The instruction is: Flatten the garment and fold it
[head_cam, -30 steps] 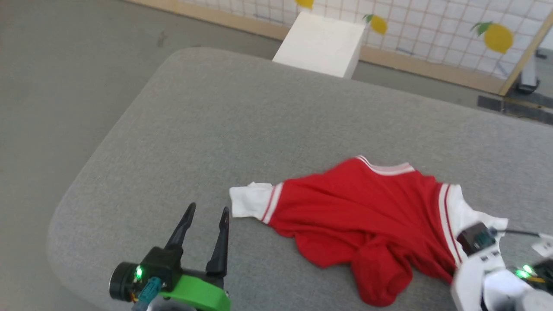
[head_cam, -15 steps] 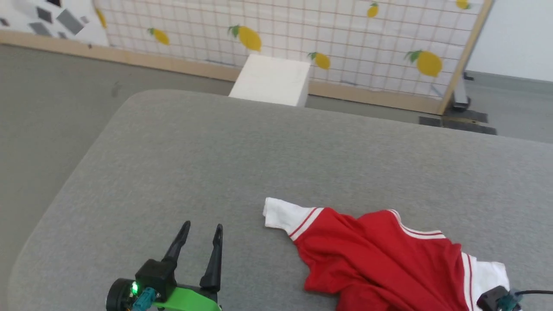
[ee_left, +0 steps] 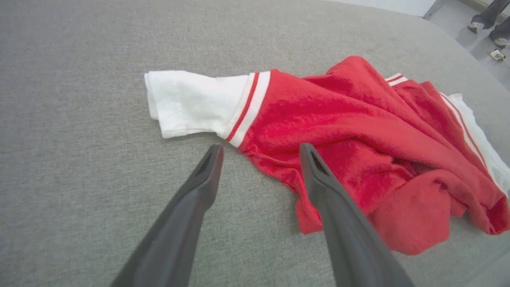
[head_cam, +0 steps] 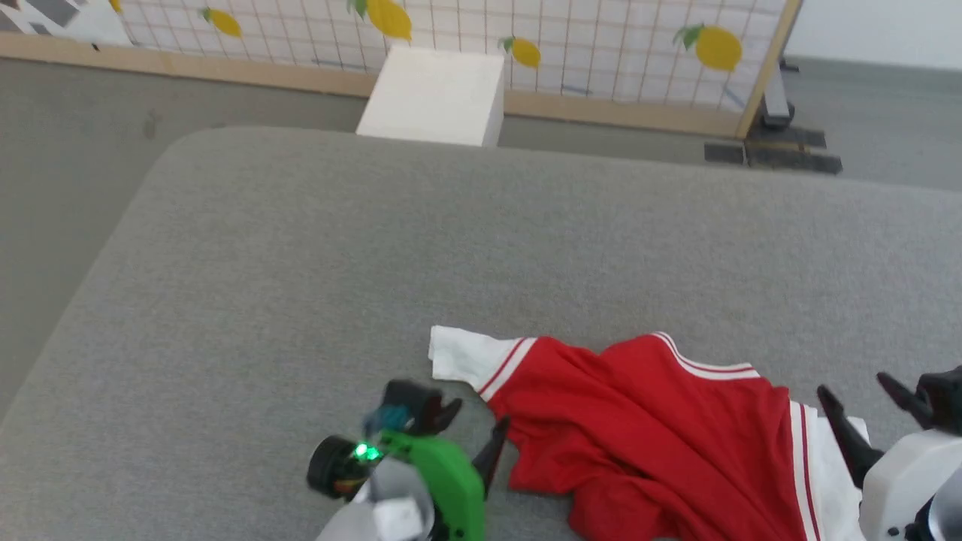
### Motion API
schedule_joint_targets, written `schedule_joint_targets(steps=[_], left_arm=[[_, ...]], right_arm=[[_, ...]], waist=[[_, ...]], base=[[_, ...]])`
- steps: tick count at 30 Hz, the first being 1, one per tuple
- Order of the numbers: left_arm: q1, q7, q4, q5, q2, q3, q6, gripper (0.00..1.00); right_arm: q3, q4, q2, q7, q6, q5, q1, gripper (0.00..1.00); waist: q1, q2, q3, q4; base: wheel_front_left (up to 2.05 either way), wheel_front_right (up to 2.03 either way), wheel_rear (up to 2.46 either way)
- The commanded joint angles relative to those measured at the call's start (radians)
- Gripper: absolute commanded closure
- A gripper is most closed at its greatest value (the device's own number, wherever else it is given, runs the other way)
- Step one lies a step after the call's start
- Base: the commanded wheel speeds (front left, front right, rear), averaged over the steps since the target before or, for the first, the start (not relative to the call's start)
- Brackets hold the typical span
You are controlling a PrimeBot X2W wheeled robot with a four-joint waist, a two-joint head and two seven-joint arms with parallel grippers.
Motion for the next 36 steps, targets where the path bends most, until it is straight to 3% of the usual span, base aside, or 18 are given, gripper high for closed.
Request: schedule_joint_targets(steps=[1, 4, 8, 13, 17, 18, 19, 28, 36], left_arm=[[-0.035, 0.060, 0.015, -0.022, -0.005, -0.018, 0.004, 0.00], [-0.100, 0.209, 0.033, -0.082, -0.006, -0.073, 0.031, 0.00], [-0.170, 0.323, 0.076, -0.100, -0.006, -0.134, 0.072, 0.00], [-0.228, 0.380, 0.163, -0.051, -0.006, -0.180, 0.105, 0.00], [-0.245, 0.423, 0.226, -0.022, 0.005, -0.224, 0.089, 0.00], [-0.243, 0.436, 0.240, -0.023, 0.007, -0.234, 0.078, 0.57], [-0.241, 0.442, 0.249, -0.027, 0.008, -0.240, 0.068, 1.00], [-0.174, 0.390, 0.167, -0.062, 0.048, -0.232, 0.056, 1.00], [0.012, 0.465, -0.072, -0.111, 0.177, -0.222, 0.065, 1.00]], right_arm=[[-0.003, 0.006, 0.006, -0.019, -0.001, -0.015, -0.019, 0.00], [-0.010, 0.022, 0.013, -0.056, -0.001, -0.030, -0.035, 0.00], [-0.007, 0.042, 0.023, -0.080, -0.001, -0.037, -0.049, 0.00], [0.002, 0.055, 0.030, -0.098, -0.001, -0.038, -0.059, 0.00], [0.013, 0.058, 0.028, -0.108, -0.001, -0.036, -0.065, 0.00], [0.015, 0.059, 0.028, -0.111, -0.001, -0.036, -0.068, 0.00], [0.017, 0.060, 0.028, -0.114, -0.001, -0.036, -0.070, 0.00], [0.024, 0.084, 0.029, -0.122, -0.001, -0.039, -0.056, 0.00], [0.039, 0.125, 0.062, -0.123, -0.001, -0.039, -0.017, 0.00]], waist=[[0.0000, 0.0000, 0.049, -0.036], [0.0000, 0.0000, 0.079, -0.053], [0.0000, 0.0000, 0.110, -0.073], [0.0000, 0.0000, 0.135, -0.082], [0.0000, 0.0000, 0.143, -0.077], [0.0000, 0.0000, 0.144, -0.073], [0.0000, 0.0000, 0.144, -0.070], [0.0000, 0.0000, 0.066, 0.002], [0.0000, 0.0000, -0.027, 0.070]], base=[[0.00, 0.00, 0.00], [0.00, 0.00, 0.00], [0.00, 0.00, 0.00], [0.00, 0.00, 0.00], [0.00, 0.00, 0.00], [0.00, 0.00, 0.00], [0.00, 0.00, 0.00], [0.00, 0.00, 0.00], [0.00, 0.00, 0.00]])
